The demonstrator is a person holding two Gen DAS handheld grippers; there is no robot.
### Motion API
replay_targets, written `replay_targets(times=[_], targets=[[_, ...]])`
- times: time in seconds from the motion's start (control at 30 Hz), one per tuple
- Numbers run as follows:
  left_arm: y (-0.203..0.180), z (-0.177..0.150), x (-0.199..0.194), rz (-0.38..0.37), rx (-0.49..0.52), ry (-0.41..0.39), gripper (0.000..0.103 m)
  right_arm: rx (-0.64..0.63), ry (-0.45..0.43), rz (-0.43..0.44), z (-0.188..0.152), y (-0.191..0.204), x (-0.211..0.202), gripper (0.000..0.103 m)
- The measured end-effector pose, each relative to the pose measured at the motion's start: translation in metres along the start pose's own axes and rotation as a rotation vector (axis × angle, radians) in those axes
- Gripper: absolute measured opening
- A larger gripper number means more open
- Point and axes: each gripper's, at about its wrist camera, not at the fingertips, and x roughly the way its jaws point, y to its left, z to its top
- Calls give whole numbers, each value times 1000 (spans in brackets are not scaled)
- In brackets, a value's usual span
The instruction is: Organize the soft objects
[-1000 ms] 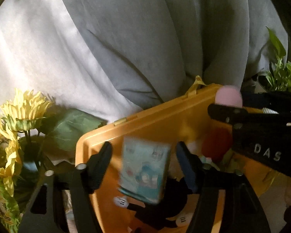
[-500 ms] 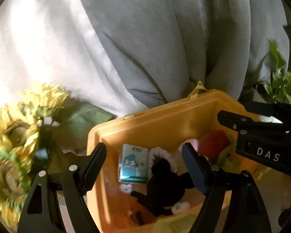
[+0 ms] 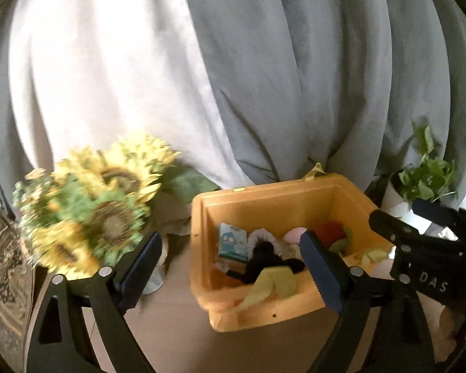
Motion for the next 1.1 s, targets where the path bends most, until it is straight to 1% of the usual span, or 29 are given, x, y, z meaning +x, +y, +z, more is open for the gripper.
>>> replay_targets(times=[0.1, 0.17, 0.27, 0.47, 0.57, 0.7, 0.77, 0.93, 1.1], targets=[[8, -6, -28, 3, -17, -22, 97, 11, -18, -18, -9, 6, -25, 80], [11, -11, -42, 1, -16, -39, 97, 21, -31, -31, -16, 11, -42, 83], [15, -21, -69, -13, -3, -74, 101, 43, -48, -49, -28, 17, -68, 85], [19, -37, -110, -58, 29, -101, 103, 90, -91, -100, -57, 31, -122, 86], [21, -46, -131, -81, 37, -113, 103, 104, -106, -110, -68, 35, -144, 89], [21, -60, -162, -92, 38, -130, 103, 88, -132, -122, -80, 41, -175, 91], [21, -69, -180, -99, 16, -139, 103, 73, -145, -135, -88, 43, -191, 92], [15, -92, -215, -94, -9, -133, 103, 51, -161, -130, -107, 41, -230, 93], [6, -114, -257, -56, -11, -159, 103, 36, -179, -132, -132, 35, -271, 94]])
